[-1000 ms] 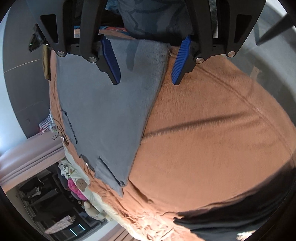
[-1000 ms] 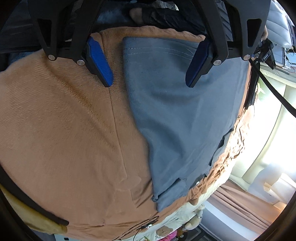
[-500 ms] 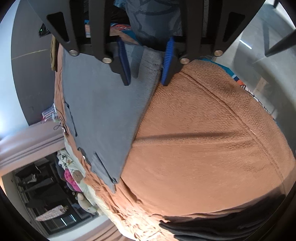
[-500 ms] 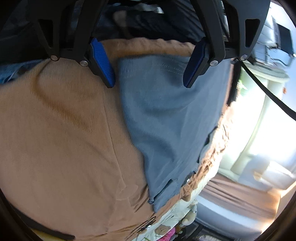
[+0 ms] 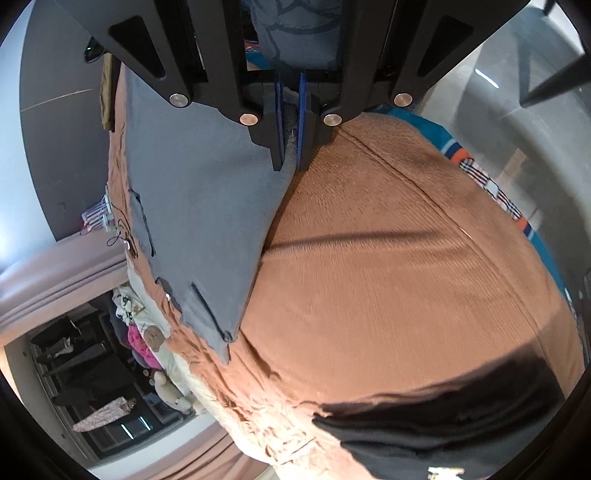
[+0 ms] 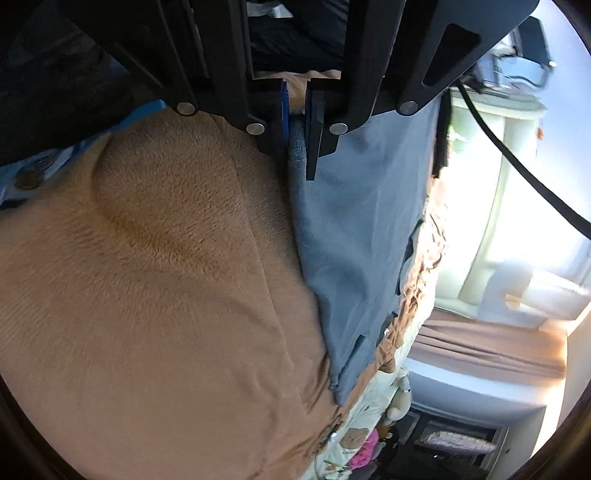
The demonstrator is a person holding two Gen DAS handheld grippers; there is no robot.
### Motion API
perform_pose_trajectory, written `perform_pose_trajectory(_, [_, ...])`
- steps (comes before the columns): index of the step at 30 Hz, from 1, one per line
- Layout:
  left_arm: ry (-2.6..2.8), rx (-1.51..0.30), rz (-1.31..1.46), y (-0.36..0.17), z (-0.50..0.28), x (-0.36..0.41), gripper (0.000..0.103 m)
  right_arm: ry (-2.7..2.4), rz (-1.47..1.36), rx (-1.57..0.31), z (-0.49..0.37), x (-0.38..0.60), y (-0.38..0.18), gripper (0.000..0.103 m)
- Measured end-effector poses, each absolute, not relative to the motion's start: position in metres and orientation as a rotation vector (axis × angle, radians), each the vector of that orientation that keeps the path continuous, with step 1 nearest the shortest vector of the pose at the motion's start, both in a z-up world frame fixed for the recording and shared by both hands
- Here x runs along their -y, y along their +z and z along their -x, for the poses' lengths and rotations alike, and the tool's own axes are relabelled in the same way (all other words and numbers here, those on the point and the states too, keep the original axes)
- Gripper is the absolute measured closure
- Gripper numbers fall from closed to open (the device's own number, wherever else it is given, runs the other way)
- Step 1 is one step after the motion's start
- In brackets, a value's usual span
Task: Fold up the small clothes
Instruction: 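Move both tools to the grey T-shirt hem and close on it, then lift the grasped hem with both tools and carry it toward the collar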
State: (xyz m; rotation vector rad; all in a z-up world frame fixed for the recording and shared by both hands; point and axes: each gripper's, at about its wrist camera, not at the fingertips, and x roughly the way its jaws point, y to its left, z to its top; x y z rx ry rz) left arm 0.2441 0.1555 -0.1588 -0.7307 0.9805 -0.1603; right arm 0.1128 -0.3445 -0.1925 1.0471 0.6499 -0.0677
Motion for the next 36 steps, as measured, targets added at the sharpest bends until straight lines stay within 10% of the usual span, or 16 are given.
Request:
perform_pose_trajectory(10, [-0.211, -1.052, 0.743, -0.178, -0.249, -0.146, 0.092, -0.08, -1.061, -0.654, -0.1, 0.33, -0.189, 0.099])
perform_pose_trajectory(13, [-0.215, -1.054, 0.765, -0.182, -0.247, -0.149, 0.068, -0.059, -1.065, -0.654, -0.102, 0.331, -0.188, 0.079])
perform_pose_trajectory(16, [-0.228, -1.042, 0.796, -0.184, -0.245, -0.151, 0.066, -0.018, -1.061, -0.616, -0.107, 0.33, -0.184, 0.054])
perform_pose_trajectory(30, [-0.246, -1.022, 0.999, -0.202, -0.237, -0.156, 0.066, -0.029, -1.116, -0.562, -0.12, 0.322, -0.205, 0.053])
perform_pose_trajectory(36, [-0.219, -1.021, 0.988, -0.197, -0.237, -0.15, 0.066, -0.068, -1.086, -0.583, -0.134, 0.32, -0.203, 0.072])
